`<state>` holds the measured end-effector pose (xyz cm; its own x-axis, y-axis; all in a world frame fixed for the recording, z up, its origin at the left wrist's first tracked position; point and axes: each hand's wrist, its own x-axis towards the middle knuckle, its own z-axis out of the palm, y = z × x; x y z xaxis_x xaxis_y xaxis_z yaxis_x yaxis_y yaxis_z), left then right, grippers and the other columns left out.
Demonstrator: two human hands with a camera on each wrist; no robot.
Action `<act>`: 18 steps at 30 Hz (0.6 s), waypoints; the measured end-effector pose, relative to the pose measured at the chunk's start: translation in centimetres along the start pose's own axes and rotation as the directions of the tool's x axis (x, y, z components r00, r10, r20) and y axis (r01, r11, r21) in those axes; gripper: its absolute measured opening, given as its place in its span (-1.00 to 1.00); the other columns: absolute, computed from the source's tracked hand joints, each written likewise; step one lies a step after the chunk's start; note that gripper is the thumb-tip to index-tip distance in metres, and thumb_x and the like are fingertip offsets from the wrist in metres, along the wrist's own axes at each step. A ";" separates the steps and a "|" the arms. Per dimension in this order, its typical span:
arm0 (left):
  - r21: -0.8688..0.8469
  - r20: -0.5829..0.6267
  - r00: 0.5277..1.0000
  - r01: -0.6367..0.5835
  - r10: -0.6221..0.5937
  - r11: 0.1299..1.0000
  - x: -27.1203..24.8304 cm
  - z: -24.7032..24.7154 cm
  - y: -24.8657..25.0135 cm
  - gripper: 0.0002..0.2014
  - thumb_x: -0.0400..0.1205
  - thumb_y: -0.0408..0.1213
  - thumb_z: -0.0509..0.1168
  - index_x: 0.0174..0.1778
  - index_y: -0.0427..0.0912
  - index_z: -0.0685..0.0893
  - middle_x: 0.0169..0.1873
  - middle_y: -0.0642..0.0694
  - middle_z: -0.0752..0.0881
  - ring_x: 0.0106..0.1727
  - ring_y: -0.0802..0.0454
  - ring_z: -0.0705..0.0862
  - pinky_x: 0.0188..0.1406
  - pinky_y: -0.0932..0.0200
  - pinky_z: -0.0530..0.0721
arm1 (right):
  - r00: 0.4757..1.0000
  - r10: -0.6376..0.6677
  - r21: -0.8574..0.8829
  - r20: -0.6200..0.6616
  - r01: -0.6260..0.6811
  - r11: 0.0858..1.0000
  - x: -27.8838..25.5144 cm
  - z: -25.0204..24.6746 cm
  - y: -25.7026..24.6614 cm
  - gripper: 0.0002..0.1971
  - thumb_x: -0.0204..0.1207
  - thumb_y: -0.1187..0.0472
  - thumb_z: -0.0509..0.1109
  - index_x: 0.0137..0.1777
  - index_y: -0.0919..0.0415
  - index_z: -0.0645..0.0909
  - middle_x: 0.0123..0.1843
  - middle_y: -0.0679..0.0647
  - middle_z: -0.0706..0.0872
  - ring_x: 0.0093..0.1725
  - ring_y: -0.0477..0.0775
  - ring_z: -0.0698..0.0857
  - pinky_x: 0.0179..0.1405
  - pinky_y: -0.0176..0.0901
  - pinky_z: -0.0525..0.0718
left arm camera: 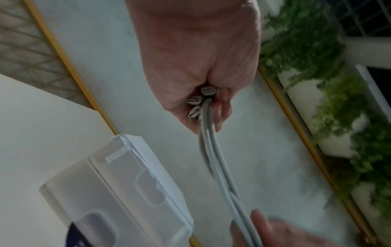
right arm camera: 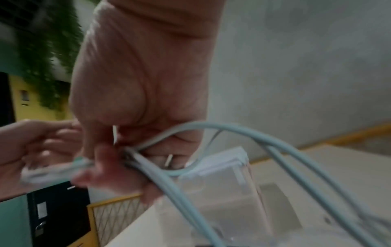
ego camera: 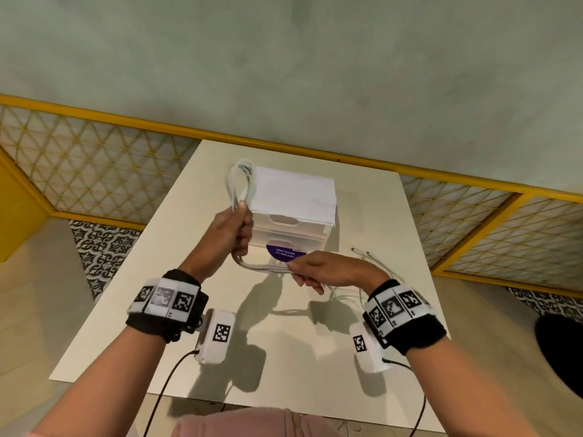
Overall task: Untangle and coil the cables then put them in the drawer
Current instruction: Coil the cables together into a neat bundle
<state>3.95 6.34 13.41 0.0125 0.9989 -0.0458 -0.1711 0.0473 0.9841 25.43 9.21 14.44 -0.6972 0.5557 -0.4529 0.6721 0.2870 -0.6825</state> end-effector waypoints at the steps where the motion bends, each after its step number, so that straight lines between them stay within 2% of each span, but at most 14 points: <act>1: 0.059 0.007 1.000 0.024 -0.024 0.998 -0.2 0.2 -0.3 -0.63 0.76 -0.01 -0.03 -0.33 -0.07 0.38 -0.53 0.10 0.32 -0.55 0.17 0.24 -0.62 0.34 0.26 | 1.000 0.012 -0.116 -0.009 -0.013 0.993 -0.3 -0.6 -0.1 -0.57 0.67 -0.12 0.07 -0.25 0.16 0.52 -0.40 0.05 0.52 -0.42 -0.03 0.54 -0.23 -0.22 0.50; 3: 0.133 0.022 0.998 0.063 -0.067 0.989 -0.6 0.5 -0.7 -0.63 0.75 0.00 -0.02 -0.33 -0.08 0.37 -0.52 0.07 0.32 -0.54 0.15 0.22 -0.63 0.34 0.24 | 0.998 0.054 -0.256 -0.033 -0.061 0.965 -0.8 -1.8 -0.1 -0.55 0.62 -0.21 0.13 -0.27 0.13 0.54 -0.36 0.06 0.62 -0.37 -0.03 0.59 -0.19 -0.17 0.51; 6: 0.170 0.057 0.992 0.105 -0.116 0.980 -0.7 0.7 -0.3 -0.62 0.75 0.03 -0.02 -0.33 -0.08 0.35 -0.53 0.07 0.30 -0.55 0.15 0.19 -0.63 0.32 0.19 | 0.996 0.067 -0.290 -0.066 -0.083 0.953 -1.3 -2.9 -0.8 -0.55 0.60 -0.22 0.16 -0.31 0.13 0.50 -0.38 -0.02 0.58 -0.36 -0.03 0.57 -0.25 -0.17 0.48; 11: 0.297 0.150 0.975 0.112 -0.162 0.948 -0.9 2.2 -0.3 -0.61 0.74 0.06 -0.02 -0.30 -0.12 0.39 -0.56 0.12 0.29 -0.57 0.17 0.18 -0.62 0.31 0.17 | 0.961 -0.153 -0.353 -0.229 0.065 0.933 -0.8 -3.4 -2.9 -0.62 0.61 -0.14 0.19 -0.30 0.10 0.51 -0.43 -0.07 0.53 -0.41 -0.09 0.47 -0.32 -0.12 0.42; 15: 0.308 0.180 0.976 0.062 -0.122 0.949 -1.4 3.7 -0.4 -0.61 0.77 -0.04 -0.06 -0.18 -0.15 0.54 -0.64 0.20 0.49 -0.58 0.21 0.24 -0.58 0.32 0.23 | 0.932 -0.220 -0.393 -0.289 0.094 0.915 -0.4 -3.6 -3.6 -0.68 0.61 -0.13 0.21 -0.36 -0.07 0.43 -0.45 -0.09 0.52 -0.43 -0.10 0.48 -0.40 -0.15 0.40; 16: 0.293 0.197 0.973 0.060 -0.122 0.954 -1.5 4.0 -0.4 -0.61 0.77 -0.05 -0.07 -0.15 -0.14 0.57 -0.59 0.18 0.60 -0.58 0.20 0.24 -0.59 0.34 0.23 | 0.927 -0.225 -0.402 -0.299 0.092 0.911 -0.4 -3.6 -3.8 -0.67 0.61 -0.13 0.21 -0.38 -0.09 0.40 -0.46 -0.10 0.50 -0.44 -0.11 0.47 -0.42 -0.18 0.37; 18: 0.220 0.212 0.969 0.080 -0.128 0.972 -1.7 4.2 -0.7 -0.62 0.77 -0.03 -0.05 -0.09 -0.15 0.59 -0.41 0.03 0.75 -0.56 0.16 0.25 -0.61 0.35 0.25 | 0.921 -0.230 -0.412 -0.315 0.086 0.907 -0.4 -3.7 -3.9 -0.67 0.61 -0.13 0.21 -0.36 -0.05 0.42 -0.46 -0.11 0.50 -0.44 -0.11 0.48 -0.43 -0.17 0.37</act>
<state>8.16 4.59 13.50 0.2430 0.9608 -0.1336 0.0515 0.1248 0.9909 24.01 10.75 19.47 -0.7184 0.6910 -0.0794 0.6523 0.6298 -0.4217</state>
